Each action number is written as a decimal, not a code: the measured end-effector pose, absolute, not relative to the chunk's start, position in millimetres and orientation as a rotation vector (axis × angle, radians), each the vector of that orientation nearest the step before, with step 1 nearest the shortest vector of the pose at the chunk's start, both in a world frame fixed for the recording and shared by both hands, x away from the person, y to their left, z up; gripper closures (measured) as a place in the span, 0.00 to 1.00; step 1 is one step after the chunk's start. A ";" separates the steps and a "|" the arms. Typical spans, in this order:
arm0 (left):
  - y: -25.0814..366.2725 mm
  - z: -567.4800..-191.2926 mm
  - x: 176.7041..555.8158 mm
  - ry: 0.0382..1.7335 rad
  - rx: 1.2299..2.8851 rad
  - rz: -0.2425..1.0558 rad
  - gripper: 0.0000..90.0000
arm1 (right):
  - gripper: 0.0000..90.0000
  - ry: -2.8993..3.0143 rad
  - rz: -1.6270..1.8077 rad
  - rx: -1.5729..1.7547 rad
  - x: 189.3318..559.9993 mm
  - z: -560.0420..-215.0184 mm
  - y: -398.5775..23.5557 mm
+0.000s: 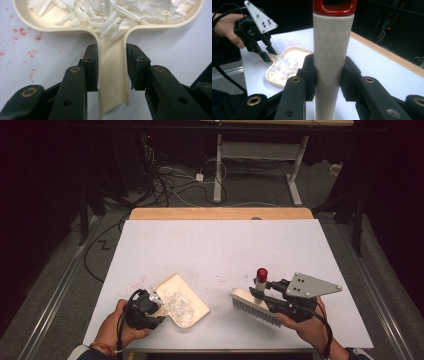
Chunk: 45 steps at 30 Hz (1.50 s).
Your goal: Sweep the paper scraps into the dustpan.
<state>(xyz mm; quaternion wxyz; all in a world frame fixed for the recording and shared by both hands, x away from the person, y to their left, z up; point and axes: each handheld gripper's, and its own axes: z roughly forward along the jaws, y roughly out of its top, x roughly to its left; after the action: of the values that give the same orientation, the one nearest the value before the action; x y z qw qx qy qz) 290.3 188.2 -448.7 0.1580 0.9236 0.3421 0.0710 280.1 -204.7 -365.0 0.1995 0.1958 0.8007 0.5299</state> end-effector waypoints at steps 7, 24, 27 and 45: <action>184.9 -450.2 287.9 0.954 2.661 0.204 0.69 | 0.78 2.299 1.477 0.483 282.2 -375.3 -173.4; 179.5 -451.1 291.4 0.921 2.673 0.207 0.69 | 0.78 2.191 1.570 0.451 325.7 -363.0 -118.7; 179.1 -451.3 291.7 0.925 2.671 0.206 0.69 | 0.78 2.142 1.564 0.486 335.4 -357.1 -125.3; 174.8 -452.1 293.3 0.946 2.661 0.188 0.70 | 0.77 2.169 1.336 0.470 352.3 -392.3 -107.1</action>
<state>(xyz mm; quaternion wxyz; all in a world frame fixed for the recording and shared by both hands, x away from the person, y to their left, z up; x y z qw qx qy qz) 293.3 174.8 -452.1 0.1548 0.9289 0.3300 0.0657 352.3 -107.1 -392.3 0.2719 0.1746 0.8057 0.4964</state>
